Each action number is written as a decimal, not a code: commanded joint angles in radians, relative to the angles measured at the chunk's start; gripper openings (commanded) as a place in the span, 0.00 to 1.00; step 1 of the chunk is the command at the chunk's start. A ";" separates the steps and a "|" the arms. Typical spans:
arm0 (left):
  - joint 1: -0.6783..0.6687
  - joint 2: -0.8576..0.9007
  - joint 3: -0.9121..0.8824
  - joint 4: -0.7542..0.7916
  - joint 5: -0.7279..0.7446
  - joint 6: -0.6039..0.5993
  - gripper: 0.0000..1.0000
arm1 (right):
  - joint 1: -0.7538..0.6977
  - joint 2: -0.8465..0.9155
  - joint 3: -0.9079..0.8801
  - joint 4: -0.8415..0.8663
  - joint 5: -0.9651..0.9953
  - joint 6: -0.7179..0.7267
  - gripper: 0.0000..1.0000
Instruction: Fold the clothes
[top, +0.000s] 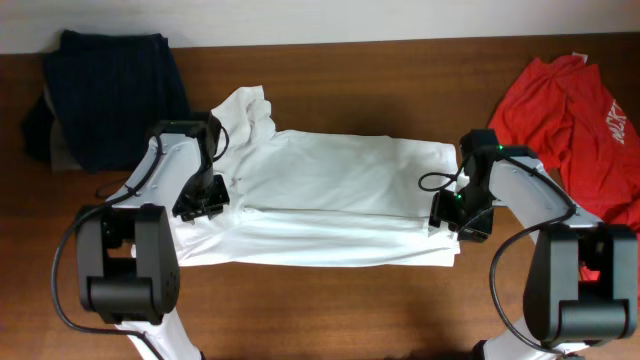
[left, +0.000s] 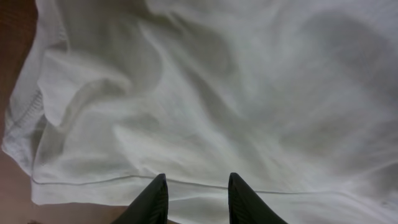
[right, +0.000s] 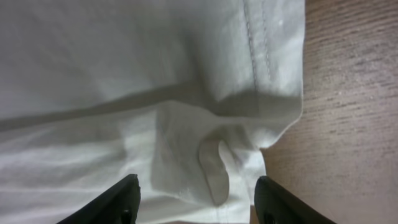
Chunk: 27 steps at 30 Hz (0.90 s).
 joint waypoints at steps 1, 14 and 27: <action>0.005 -0.015 -0.013 0.006 0.011 -0.012 0.32 | 0.006 -0.014 -0.014 0.031 -0.006 0.043 0.40; 0.005 -0.016 -0.011 0.037 0.006 -0.005 0.32 | -0.120 -0.014 0.080 0.080 0.056 0.040 0.95; 0.005 -0.082 -0.067 0.033 0.225 0.149 0.01 | 0.092 -0.014 0.055 -0.031 -0.050 -0.026 0.04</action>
